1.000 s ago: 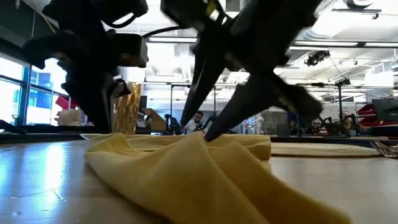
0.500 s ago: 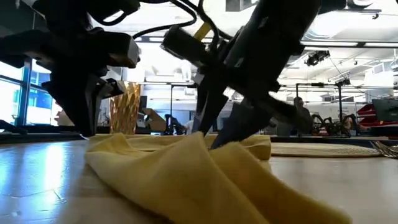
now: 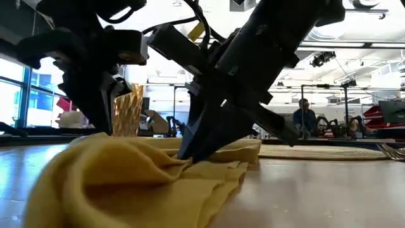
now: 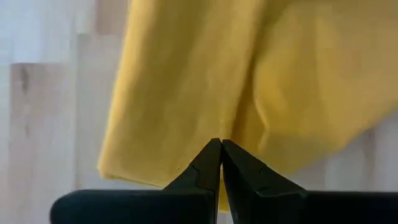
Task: Set table place
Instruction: Fold the yellow table napkin
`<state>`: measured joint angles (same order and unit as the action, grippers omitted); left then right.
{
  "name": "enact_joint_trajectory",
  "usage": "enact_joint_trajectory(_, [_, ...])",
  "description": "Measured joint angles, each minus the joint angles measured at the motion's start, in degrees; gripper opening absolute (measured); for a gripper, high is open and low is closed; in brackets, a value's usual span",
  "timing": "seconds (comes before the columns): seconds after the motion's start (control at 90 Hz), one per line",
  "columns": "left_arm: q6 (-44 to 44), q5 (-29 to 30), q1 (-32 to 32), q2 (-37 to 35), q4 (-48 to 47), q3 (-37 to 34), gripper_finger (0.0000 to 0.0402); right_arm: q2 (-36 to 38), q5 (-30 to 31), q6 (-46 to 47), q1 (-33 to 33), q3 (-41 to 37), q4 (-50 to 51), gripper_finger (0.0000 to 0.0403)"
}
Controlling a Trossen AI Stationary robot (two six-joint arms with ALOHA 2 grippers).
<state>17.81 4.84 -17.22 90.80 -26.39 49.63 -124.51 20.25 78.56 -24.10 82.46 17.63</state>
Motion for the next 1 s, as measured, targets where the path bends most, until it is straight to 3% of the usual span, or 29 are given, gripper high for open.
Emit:
enact_joint_trajectory(0.3, [0.43,3.87,0.78,-4.49,0.09,0.02,0.0000,0.22,-2.41,-23.06,-0.82,12.44,10.11,0.0000])
enact_joint_trajectory(0.511, [-3.04,2.67,3.02,-4.52,0.10,0.02,0.0000,-0.70,-6.80,-36.70,-0.96,14.21,-3.37,0.0000])
enact_joint_trajectory(0.789, [-8.17,0.16,4.49,-7.20,-3.91,0.76,0.0000,-7.64,-14.69,-33.56,-0.32,14.25,-22.35,0.0009])
enact_joint_trajectory(1.0, [-10.86,-2.24,4.40,-11.50,-8.36,1.20,0.0000,-7.06,-21.41,-34.48,0.65,14.25,-24.25,0.0107])
